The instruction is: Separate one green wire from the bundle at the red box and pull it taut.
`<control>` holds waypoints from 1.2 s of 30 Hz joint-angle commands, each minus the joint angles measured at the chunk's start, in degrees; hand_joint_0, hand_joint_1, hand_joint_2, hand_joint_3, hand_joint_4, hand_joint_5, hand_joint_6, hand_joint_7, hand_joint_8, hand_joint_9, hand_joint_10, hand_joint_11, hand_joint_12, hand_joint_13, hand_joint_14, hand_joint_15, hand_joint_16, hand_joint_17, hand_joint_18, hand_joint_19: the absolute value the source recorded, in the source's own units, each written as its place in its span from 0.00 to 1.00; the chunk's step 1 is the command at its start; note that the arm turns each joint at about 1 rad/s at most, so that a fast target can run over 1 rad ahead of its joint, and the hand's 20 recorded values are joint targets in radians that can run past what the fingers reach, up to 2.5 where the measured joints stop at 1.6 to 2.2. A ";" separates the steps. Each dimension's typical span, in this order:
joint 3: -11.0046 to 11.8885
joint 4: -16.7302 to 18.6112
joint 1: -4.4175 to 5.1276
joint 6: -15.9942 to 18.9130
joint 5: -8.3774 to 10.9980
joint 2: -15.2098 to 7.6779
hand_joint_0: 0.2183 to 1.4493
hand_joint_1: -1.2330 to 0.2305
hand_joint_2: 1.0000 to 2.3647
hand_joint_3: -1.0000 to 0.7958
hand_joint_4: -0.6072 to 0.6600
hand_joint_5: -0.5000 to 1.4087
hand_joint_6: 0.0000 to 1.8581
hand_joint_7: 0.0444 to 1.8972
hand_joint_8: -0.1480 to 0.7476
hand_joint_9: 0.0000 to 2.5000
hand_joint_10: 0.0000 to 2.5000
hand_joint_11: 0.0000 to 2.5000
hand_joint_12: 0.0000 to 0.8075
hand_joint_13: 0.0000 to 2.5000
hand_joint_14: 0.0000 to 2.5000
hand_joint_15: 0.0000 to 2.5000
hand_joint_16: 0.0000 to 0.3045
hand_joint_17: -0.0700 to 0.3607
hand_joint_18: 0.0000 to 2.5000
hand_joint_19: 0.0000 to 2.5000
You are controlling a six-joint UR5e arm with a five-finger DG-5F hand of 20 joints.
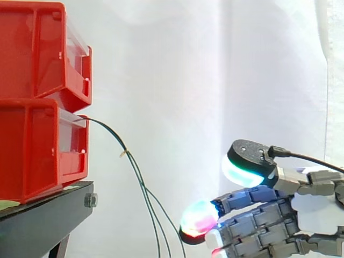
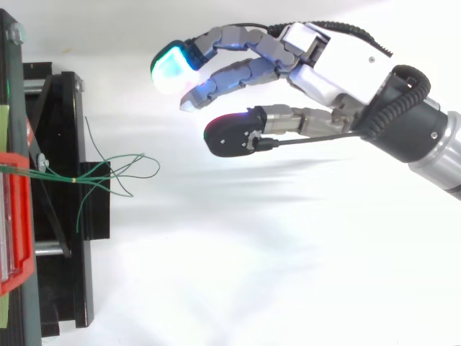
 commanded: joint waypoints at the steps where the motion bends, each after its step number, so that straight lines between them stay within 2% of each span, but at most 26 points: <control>1: 2.16 -0.44 -0.05 -0.74 -0.35 -1.06 0.23 0.41 0.00 0.29 0.66 0.18 0.27 0.39 0.41 0.35 0.00 0.13 0.40 0.31 0.01 0.19 0.13 0.38 0.18 0.21; 2: 2.78 -0.52 -0.05 -0.74 -0.53 -1.50 0.23 0.41 0.00 0.29 0.66 0.18 0.27 0.39 0.41 0.35 0.00 0.13 0.40 0.31 0.01 0.19 0.13 0.38 0.18 0.20; 3: 4.09 -0.35 -0.14 -0.48 -1.06 -3.09 0.23 0.41 0.00 0.29 0.66 0.18 0.27 0.39 0.41 0.35 0.00 0.13 0.40 0.32 0.01 0.19 0.13 0.38 0.18 0.21; 5: 5.06 -0.61 -0.23 -0.04 -1.58 -3.70 0.23 0.41 0.00 0.29 0.66 0.18 0.27 0.39 0.41 0.35 0.00 0.13 0.40 0.32 0.01 0.19 0.13 0.38 0.18 0.21; 6: 6.64 -0.70 -0.23 0.49 -2.11 -4.84 0.23 0.41 0.00 0.29 0.66 0.18 0.27 0.39 0.41 0.35 0.00 0.13 0.40 0.32 0.01 0.20 0.13 0.38 0.18 0.21; 16: 11.12 -3.78 0.56 0.22 -3.34 -5.37 0.23 0.41 0.00 0.29 0.66 0.18 0.27 0.39 0.41 0.36 0.00 0.14 0.40 0.32 0.01 0.20 0.13 0.38 0.18 0.21; 25: 11.48 -3.69 1.27 -0.04 -3.69 -5.37 0.23 0.41 0.00 0.29 0.67 0.18 0.27 0.39 0.41 0.36 0.00 0.14 0.40 0.33 0.01 0.21 0.13 0.37 0.18 0.21; 29: 12.62 -3.95 1.71 -0.13 -3.69 -5.37 0.23 0.41 0.00 0.29 0.67 0.19 0.27 0.39 0.41 0.36 0.00 0.14 0.40 0.33 0.01 0.21 0.13 0.37 0.18 0.21; 34: 12.79 -3.25 1.97 -0.04 -3.78 -5.37 0.23 0.41 0.00 0.29 0.67 0.19 0.27 0.39 0.41 0.36 0.00 0.14 0.40 0.33 0.01 0.21 0.13 0.37 0.18 0.21; 36: 12.88 -1.93 2.23 0.05 -3.78 -5.37 0.23 0.41 0.00 0.29 0.67 0.19 0.27 0.40 0.41 0.36 0.00 0.14 0.40 0.33 0.01 0.21 0.13 0.37 0.18 0.21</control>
